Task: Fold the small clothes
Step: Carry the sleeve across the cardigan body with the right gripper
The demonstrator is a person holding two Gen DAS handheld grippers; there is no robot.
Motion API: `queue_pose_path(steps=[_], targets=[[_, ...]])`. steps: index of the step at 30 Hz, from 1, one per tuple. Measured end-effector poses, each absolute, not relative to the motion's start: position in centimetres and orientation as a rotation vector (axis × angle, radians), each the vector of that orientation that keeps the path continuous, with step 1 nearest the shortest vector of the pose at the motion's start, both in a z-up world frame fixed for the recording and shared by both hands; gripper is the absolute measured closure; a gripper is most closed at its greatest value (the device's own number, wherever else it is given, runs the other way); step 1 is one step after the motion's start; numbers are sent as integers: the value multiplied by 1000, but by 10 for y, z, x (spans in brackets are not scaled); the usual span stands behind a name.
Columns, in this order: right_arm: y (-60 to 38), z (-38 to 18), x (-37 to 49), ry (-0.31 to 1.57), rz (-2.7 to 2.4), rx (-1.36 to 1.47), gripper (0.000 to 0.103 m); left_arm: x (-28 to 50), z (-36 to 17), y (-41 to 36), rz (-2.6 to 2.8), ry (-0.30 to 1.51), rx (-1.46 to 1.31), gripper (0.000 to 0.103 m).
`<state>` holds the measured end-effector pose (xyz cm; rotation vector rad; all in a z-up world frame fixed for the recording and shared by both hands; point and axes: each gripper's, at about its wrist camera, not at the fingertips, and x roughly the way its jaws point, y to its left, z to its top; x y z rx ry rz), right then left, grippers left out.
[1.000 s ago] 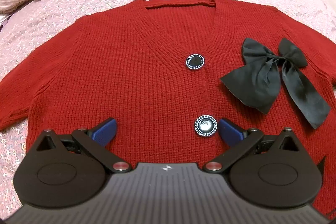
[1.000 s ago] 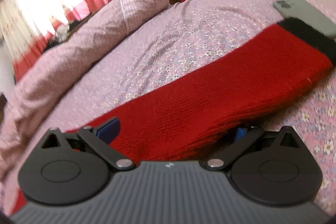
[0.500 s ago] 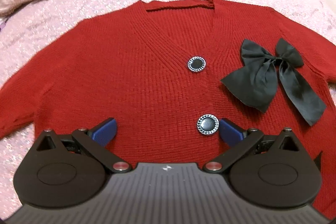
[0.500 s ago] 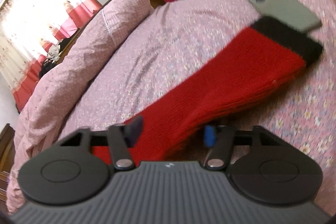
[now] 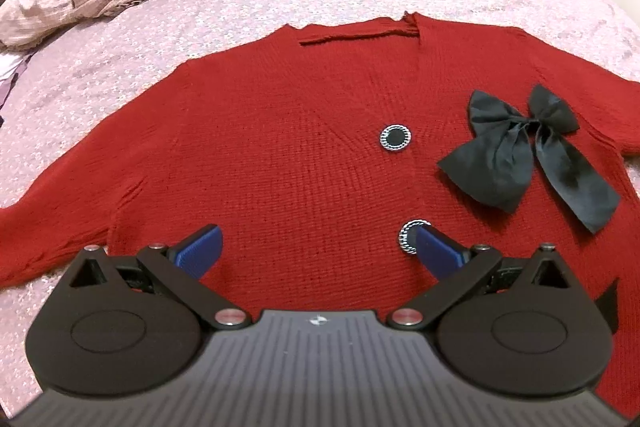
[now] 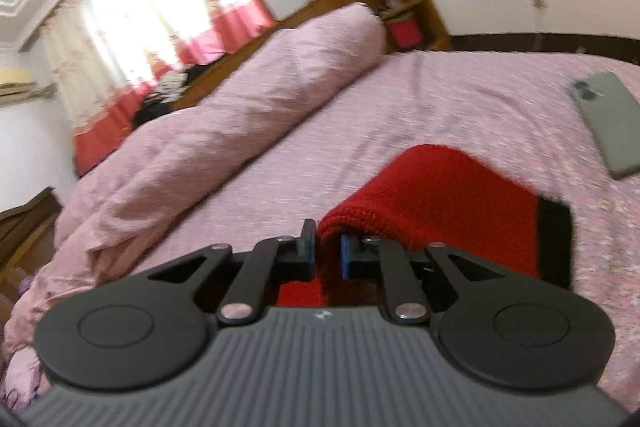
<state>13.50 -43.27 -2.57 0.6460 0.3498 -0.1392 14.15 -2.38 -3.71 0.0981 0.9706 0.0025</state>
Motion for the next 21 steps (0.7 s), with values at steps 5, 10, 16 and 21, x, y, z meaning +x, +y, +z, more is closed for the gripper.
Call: queue_pose_path(steps=[5,10,16,21], targets=[[-406,-5,137,324,-45,609,89,139,-33,-14,21,963,80,0],[-377,11,141,303,39,594,89,135,-27,-1,44,951,61,0],[-340,25,150,296,132,574,89,128,-21,17,71,937,45,0],[-308,32,159,295,201,552,89,121,-18,33,99,928,29,0]])
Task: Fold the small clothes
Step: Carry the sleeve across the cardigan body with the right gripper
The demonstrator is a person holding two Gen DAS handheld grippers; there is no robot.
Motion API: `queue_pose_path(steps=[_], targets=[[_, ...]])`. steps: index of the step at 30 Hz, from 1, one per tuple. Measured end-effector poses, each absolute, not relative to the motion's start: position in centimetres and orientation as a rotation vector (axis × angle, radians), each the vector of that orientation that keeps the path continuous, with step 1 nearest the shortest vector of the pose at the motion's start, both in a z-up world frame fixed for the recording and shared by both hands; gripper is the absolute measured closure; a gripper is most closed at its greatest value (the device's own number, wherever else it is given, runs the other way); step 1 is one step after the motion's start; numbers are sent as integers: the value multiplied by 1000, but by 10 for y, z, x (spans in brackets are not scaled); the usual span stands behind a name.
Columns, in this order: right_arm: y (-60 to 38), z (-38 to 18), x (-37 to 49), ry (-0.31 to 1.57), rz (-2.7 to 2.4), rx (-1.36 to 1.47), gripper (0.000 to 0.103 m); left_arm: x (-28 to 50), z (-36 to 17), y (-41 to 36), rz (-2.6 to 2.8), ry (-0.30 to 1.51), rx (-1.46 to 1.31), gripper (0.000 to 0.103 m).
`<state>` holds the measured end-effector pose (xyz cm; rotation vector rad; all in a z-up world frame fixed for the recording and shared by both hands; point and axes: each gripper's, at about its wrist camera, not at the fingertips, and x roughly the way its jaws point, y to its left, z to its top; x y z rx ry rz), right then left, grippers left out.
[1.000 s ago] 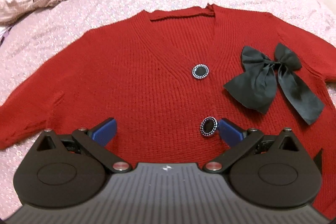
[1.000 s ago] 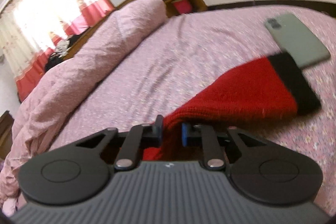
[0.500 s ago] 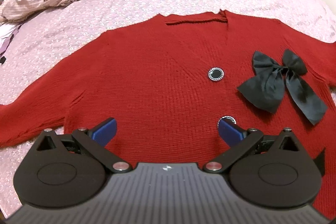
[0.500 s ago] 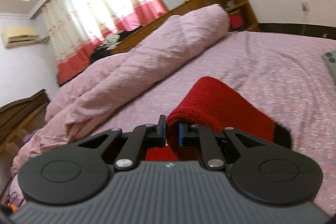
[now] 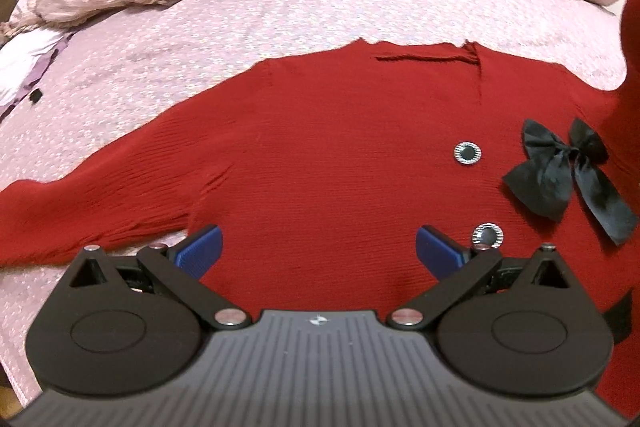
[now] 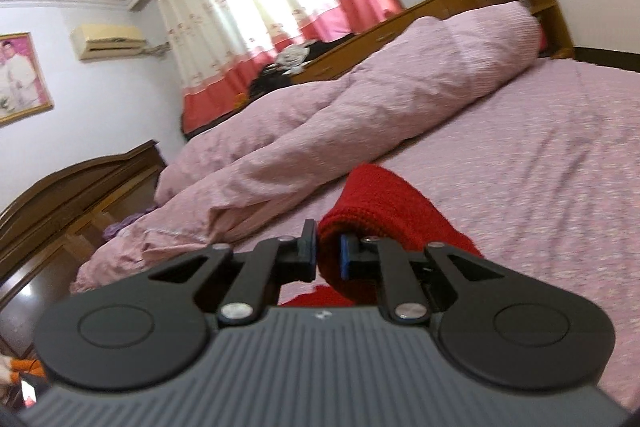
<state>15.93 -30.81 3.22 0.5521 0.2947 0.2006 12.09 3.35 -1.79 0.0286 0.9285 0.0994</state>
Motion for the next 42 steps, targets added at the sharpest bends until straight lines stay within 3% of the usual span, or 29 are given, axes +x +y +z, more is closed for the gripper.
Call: queue_pose_path(steps=[13,27,29,32,34,39,42], targets=[[-207,34,178,350,350,424,89,109,-14,69,157,904,6,0],[-137,-41,189,574,444,353,86,105,-24,99,208,910,-23,0],[-132,-47,189,599,447,339,83,105,-26,100,210,913,-26,0],[-125,-56,191,659,451,326,70,105,-25,100,209,912,-26,0],[-122,-62,192,701,460,329,54,105,-24,99,208,908,-23,0],[-120,-60,178,722,483,311,42,106,-19,94,205,893,-6,0],[-125,-52,165,739,488,280,42,107,-15,89,196,884,4,0]])
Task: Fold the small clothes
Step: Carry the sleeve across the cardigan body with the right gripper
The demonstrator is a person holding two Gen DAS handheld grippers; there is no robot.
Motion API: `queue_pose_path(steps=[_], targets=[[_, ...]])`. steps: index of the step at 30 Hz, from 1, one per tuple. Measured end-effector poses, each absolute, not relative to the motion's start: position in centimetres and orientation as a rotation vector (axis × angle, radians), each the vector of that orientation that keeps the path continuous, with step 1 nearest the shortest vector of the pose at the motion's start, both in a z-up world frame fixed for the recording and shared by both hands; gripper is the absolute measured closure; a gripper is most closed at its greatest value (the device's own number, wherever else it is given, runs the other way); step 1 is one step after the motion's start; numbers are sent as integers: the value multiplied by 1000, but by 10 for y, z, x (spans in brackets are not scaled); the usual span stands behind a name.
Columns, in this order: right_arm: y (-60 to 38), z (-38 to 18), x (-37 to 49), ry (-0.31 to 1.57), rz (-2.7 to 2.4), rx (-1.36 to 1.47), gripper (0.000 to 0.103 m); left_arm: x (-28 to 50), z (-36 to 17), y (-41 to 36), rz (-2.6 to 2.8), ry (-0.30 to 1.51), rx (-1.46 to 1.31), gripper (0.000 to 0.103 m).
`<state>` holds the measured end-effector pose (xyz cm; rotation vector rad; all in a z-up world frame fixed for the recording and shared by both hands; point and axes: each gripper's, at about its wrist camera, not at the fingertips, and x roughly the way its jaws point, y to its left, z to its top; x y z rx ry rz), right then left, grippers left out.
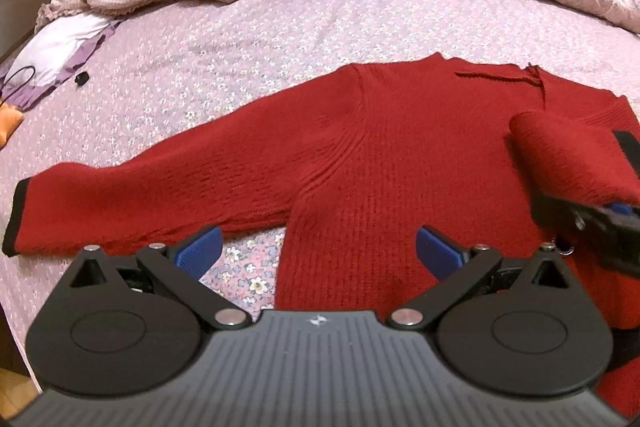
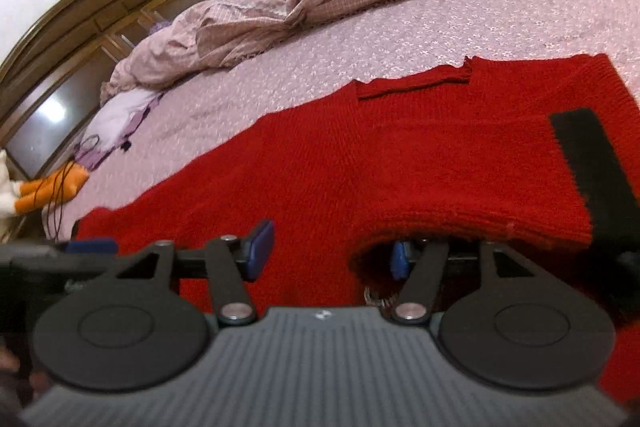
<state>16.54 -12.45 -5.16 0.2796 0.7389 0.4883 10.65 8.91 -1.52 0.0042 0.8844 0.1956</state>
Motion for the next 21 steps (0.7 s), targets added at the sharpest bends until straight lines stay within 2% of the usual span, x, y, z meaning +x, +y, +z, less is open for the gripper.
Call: queue_pose_path(steps=[12,21], targets=[[-178,-31,124,758,385,259,42,115,3,44,77,840,69,0],[-220,-38,120,769,179,187,42,126,7,-15,-64,825,174,0]])
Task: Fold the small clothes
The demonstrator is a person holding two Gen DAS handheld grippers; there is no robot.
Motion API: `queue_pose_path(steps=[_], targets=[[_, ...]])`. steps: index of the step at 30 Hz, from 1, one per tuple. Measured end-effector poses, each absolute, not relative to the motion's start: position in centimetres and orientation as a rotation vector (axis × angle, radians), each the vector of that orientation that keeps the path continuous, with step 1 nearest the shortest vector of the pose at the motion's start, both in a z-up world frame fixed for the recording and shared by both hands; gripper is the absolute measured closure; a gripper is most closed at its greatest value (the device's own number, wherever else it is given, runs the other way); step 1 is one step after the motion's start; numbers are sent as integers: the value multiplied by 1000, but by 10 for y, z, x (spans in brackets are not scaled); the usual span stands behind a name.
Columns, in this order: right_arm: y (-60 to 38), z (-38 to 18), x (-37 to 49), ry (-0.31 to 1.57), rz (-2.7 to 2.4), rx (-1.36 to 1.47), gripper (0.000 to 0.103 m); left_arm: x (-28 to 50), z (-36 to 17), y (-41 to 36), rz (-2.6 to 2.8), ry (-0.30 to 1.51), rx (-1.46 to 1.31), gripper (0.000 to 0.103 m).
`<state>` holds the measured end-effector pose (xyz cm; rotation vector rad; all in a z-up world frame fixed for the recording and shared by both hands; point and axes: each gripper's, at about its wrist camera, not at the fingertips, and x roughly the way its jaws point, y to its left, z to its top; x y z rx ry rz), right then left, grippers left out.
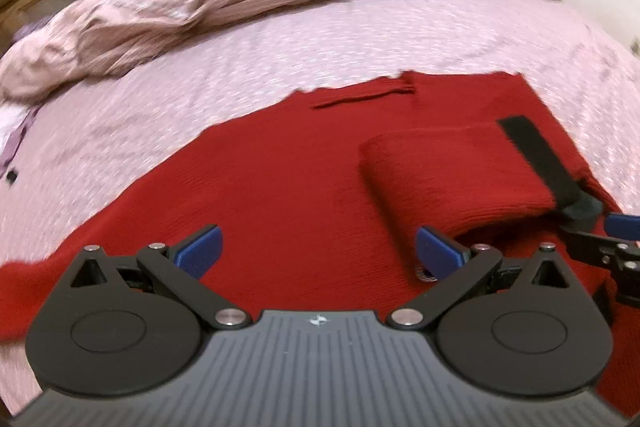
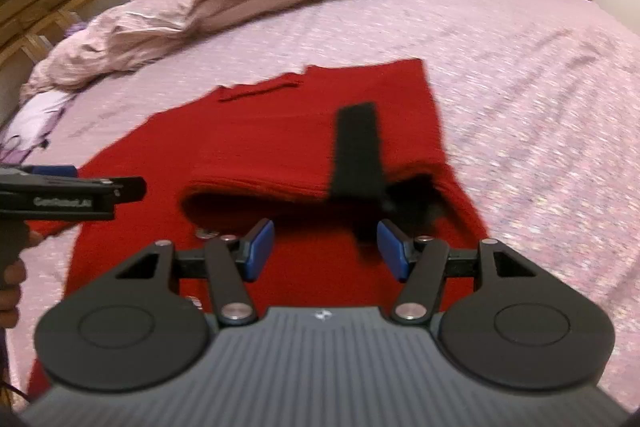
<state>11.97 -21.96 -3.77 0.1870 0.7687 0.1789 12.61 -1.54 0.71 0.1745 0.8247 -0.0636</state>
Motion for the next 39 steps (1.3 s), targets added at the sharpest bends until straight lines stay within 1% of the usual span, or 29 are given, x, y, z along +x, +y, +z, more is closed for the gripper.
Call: queue_pose_path(steps=[9,16,21,30,31,35,37,39], targets=[[-247,-52,119,807,113,156,43,136,-6,-80,-201,833,304,0],[-264,-67,119,839,96,205,43,143,-25,-119,-261,821,424,0],[-270,-70,118,837,105,227,44,155,-36,-132,-258,833,446,0],[-273,-74,119,835,119,234,44,161,-38,-138,-244,757,448,0],[-273,-75,119,834,120,233,44,160,-37,-138,-242,734,446,1],[-274,-76,119,832,122,240,44,160,-33,-141,-255,657,444,16],[-274,-77,119,830,123,244,44,162,-34,-142,-253,644,433,20],[-274,-77,119,829,122,244,44,166,-36,-142,-258,643,419,30]])
